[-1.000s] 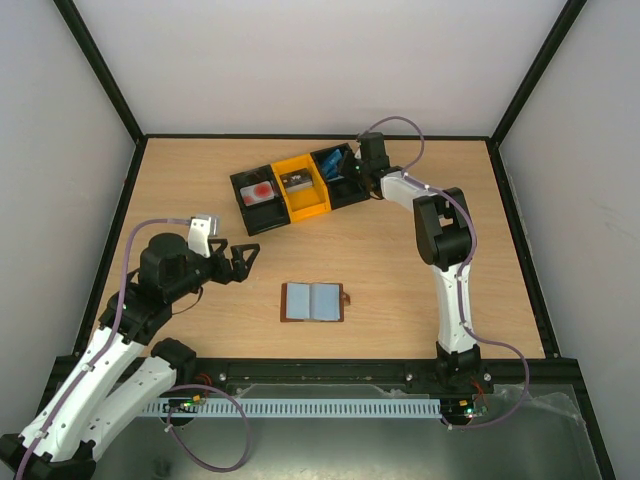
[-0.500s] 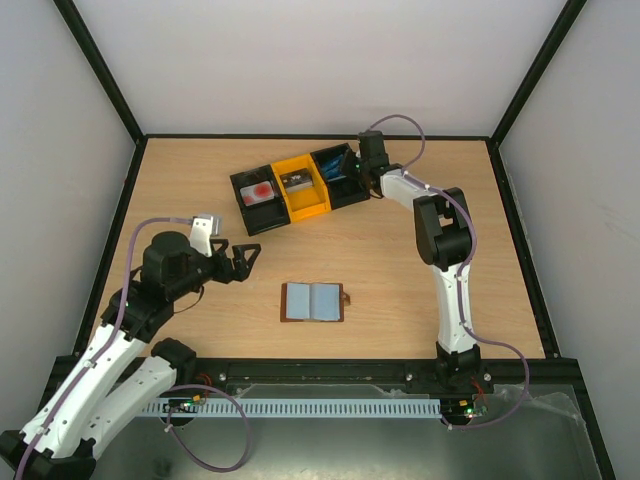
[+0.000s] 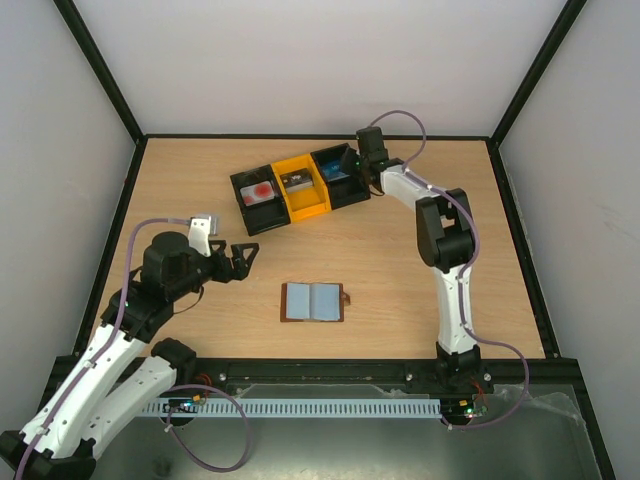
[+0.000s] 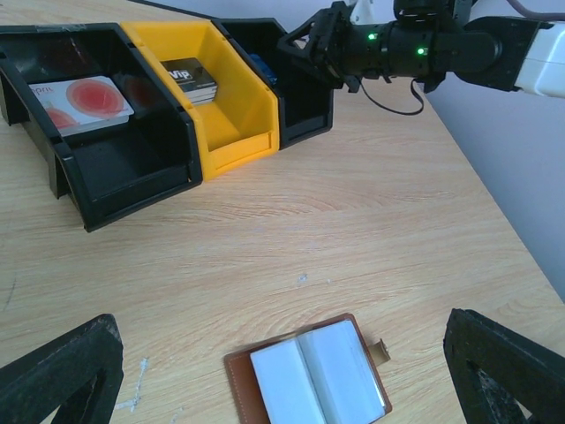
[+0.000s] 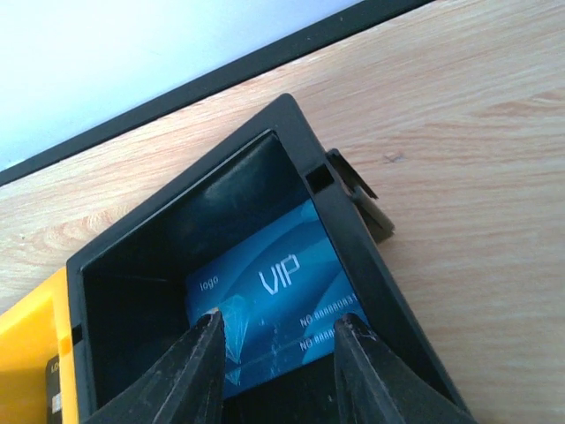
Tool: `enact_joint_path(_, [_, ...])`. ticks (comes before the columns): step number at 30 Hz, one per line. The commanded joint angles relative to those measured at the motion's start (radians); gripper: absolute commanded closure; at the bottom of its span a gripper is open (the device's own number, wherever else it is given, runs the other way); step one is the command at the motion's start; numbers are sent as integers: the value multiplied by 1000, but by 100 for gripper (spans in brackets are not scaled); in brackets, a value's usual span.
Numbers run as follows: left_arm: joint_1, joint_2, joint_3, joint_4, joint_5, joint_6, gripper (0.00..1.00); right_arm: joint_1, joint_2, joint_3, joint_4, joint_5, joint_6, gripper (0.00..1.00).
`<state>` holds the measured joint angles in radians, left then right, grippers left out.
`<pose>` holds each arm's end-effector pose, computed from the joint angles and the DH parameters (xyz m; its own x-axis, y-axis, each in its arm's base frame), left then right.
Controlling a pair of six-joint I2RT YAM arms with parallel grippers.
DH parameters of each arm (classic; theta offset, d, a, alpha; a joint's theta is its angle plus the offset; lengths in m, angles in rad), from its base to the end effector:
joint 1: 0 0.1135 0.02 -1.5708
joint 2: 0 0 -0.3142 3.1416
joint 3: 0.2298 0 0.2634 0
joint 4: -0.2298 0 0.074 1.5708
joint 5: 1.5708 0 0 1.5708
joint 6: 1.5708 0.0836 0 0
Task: Take the credit cards out of the card holder
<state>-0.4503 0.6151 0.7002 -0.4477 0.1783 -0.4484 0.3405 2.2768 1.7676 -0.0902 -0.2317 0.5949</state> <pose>0.1376 -0.0830 0.3210 -0.5382 -0.2137 -0.8153 0.3821 0.8003 -0.4620 0.5642 0.2202 0.1923 -0.7227 0.3226 -0.6112 -0.1192 0.8129 0.5700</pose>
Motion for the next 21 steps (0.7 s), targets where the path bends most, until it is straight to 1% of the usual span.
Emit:
enact_joint_path(1, [5,12,22,-11,15,-34,0,-7,-141,-57,-51,13,13,66])
enact_joint_path(4, [4,42,14,5,60,-57,0,-6,-228,-144,-53,6,76,66])
enact_joint_path(8, [4,73,-19,52,136,-97,1,-4,-367,-294,-52,-41,83,65])
enact_joint_path(10, [4,81,-54,95,170,-130,5,1,-441,-389,-40,-62,74,65])
enact_joint_path(13, [3,97,-108,164,213,-194,12,26,-557,-563,-19,-42,59,65])
enact_joint_path(17, [-6,145,-168,247,276,-289,18,77,-712,-773,31,-36,63,65])
enact_joint_path(21, [-59,180,-226,346,274,-348,23,146,-839,-944,85,-33,108,65])
